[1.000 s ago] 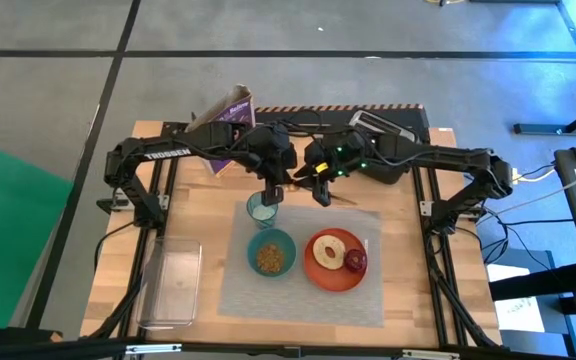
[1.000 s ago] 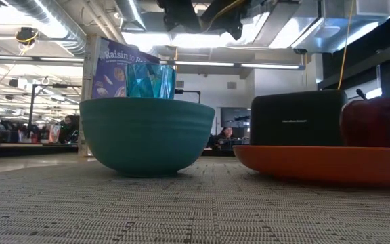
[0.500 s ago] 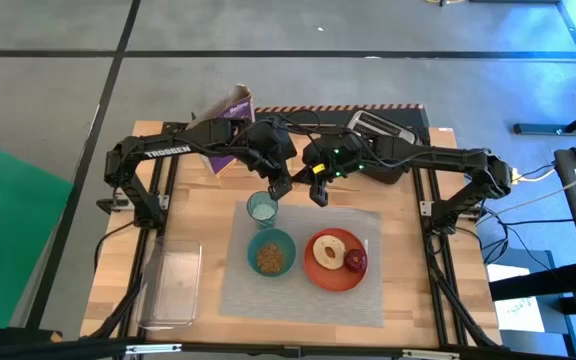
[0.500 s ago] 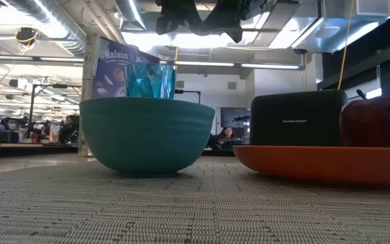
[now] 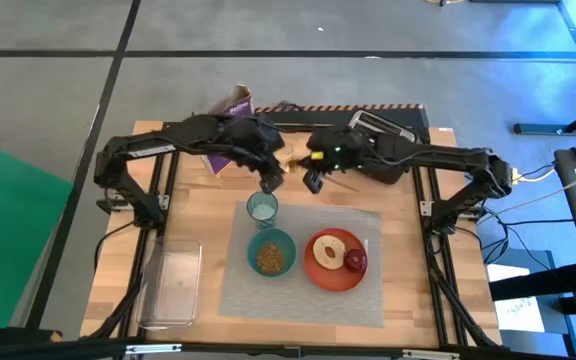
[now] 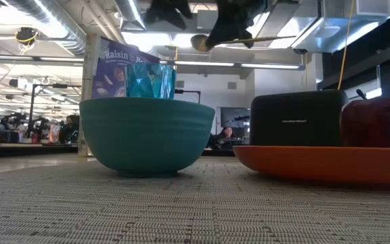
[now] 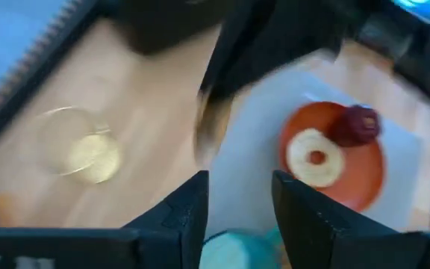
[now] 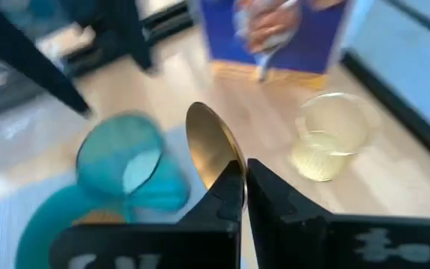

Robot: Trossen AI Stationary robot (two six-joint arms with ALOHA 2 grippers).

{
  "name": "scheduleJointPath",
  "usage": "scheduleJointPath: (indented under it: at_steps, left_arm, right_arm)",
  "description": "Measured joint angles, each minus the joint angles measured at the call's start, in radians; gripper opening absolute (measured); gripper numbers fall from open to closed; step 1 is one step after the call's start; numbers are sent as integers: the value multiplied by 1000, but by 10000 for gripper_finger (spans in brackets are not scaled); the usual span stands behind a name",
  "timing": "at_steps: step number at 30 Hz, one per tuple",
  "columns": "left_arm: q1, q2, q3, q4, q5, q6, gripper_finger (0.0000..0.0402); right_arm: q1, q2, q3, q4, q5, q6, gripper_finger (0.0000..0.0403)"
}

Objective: Arrange a breakfast setting
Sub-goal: Put the gold spoon to the right side of the orange plate on the gray table mat

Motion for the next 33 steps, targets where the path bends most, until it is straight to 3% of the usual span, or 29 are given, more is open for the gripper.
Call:
scheduleJointPath:
  at_steps: [5, 10, 13, 19, 23, 28, 33]
  left_arm:
    - [-7, -99, 0, -58, -189, 0, 144]
    - [-48, -183, 0, -45, -351, 6, 143]
    - [-73, -212, 0, -39, -425, 11, 143]
    - [-80, -203, -1, -41, -444, 32, 143]
    - [-71, -177, -1, -33, -429, 35, 143]
    - [-63, -154, -1, -22, -397, 36, 143]
    - [-62, -137, -2, -15, -383, 36, 143]
  right_arm:
    - [1, -96, -74, 28, 124, 123, 1]
    - [12, -259, -321, 175, 180, 308, 1]
    - [55, -366, -485, 253, 266, 427, 1]
    - [225, -507, -698, 230, 516, 696, 0]
    - [354, -525, -752, 90, 672, 912, 0]
    - [499, -518, -791, -91, 754, 1243, 0]
    - [639, -469, -809, -224, 765, 1576, 0]
